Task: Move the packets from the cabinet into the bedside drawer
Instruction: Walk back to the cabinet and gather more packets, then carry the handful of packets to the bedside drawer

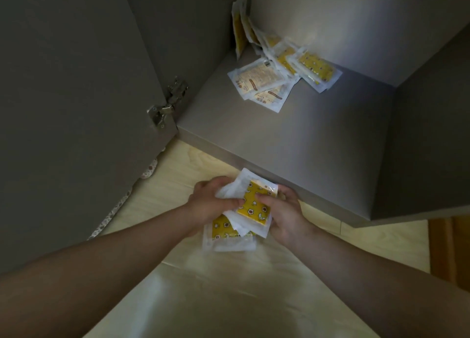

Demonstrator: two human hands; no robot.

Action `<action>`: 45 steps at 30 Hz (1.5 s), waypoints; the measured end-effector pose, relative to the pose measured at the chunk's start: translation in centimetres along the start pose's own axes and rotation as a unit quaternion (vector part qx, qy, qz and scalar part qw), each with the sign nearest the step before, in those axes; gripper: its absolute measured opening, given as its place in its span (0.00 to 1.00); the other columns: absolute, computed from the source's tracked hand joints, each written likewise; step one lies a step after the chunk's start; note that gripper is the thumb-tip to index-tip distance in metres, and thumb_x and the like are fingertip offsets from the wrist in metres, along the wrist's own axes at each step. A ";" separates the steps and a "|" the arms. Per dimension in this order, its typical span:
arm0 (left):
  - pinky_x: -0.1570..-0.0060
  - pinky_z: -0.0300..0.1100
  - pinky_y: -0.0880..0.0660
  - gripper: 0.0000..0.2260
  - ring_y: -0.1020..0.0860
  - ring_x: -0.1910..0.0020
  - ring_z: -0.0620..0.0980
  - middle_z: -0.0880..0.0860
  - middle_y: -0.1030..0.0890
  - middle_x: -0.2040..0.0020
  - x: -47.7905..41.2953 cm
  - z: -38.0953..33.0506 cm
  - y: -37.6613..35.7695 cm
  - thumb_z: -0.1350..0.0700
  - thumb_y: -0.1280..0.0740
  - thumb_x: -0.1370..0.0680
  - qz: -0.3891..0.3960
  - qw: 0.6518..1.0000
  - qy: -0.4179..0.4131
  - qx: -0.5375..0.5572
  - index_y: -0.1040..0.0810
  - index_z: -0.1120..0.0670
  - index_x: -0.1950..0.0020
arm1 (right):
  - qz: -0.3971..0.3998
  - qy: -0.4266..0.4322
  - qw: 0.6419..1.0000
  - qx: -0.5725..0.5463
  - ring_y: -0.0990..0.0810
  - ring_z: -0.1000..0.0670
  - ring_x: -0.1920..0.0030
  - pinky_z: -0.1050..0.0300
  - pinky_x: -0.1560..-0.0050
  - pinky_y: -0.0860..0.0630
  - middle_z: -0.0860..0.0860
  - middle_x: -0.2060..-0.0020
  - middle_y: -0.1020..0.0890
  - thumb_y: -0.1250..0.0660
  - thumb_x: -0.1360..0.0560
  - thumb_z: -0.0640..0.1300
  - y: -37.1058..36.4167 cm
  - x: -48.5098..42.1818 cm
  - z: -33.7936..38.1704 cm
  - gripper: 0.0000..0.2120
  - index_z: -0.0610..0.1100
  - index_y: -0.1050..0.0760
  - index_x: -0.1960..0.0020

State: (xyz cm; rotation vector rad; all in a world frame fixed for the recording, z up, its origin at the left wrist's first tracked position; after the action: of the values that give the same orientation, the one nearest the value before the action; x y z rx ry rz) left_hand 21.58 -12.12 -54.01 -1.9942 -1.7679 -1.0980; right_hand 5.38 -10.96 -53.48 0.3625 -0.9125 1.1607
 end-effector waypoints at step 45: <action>0.48 0.54 0.21 0.18 0.17 0.54 0.58 0.56 0.15 0.52 64.5 -23.3 24.4 0.48 0.27 0.31 -0.193 0.910 0.113 0.348 0.21 0.55 0.45 | 0.350 0.001 0.878 0.325 0.18 0.46 0.56 0.46 0.50 0.22 0.44 0.53 0.18 0.34 0.27 0.29 -20.7 63.9 22.2 0.14 0.40 0.30 0.45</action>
State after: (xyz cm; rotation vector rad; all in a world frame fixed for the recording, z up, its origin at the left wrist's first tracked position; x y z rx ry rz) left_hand 34.27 15.03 12.34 -1.0855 -2.0777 -0.6074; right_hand 21.23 5.99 13.32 0.5937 -0.6300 2.1529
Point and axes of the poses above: each hand's wrist, its own x-axis away from the middle knuckle, its own y-axis out of the back of the hand, z = x × y, the point moved 8 cm from there along -x, towards the middle knuckle
